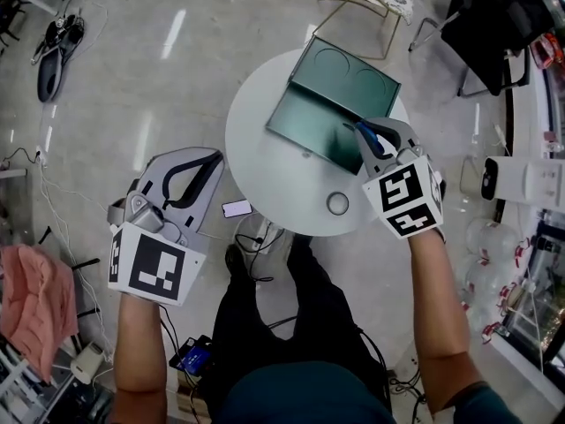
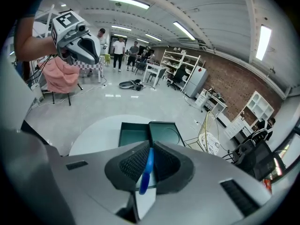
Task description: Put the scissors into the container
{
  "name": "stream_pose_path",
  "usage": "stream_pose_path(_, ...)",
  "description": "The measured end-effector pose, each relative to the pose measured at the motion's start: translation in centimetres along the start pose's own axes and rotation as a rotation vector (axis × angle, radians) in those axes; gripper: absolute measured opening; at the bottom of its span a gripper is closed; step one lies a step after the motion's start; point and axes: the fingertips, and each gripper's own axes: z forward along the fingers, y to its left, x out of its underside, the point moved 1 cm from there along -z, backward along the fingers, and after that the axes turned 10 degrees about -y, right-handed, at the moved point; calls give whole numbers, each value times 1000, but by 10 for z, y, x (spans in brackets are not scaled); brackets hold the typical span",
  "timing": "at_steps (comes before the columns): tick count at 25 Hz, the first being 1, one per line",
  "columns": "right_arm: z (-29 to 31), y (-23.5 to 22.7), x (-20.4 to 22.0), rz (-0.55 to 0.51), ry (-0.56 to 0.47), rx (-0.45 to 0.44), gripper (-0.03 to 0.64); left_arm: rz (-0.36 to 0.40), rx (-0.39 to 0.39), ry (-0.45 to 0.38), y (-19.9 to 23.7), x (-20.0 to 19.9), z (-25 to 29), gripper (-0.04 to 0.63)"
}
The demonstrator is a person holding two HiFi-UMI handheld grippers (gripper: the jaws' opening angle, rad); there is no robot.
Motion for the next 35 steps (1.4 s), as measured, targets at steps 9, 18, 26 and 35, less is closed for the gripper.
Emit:
stream_pose_path(9,43,20,31,-65,76,-82,55,-35,3,17,-7,25,14,18)
stream_pose_path(18,74,25,14,-66,-23,-74,55,-55,-2,28,-16,42,14,18)
stream_pose_path(26,107,47,0,-121,-119,-87,55,-75,-18,48,-22,60,7,18)
stream_pose_path(35,143,64,16,-162,-107,-130,55,-104,-46,63,-21,69,-2,18)
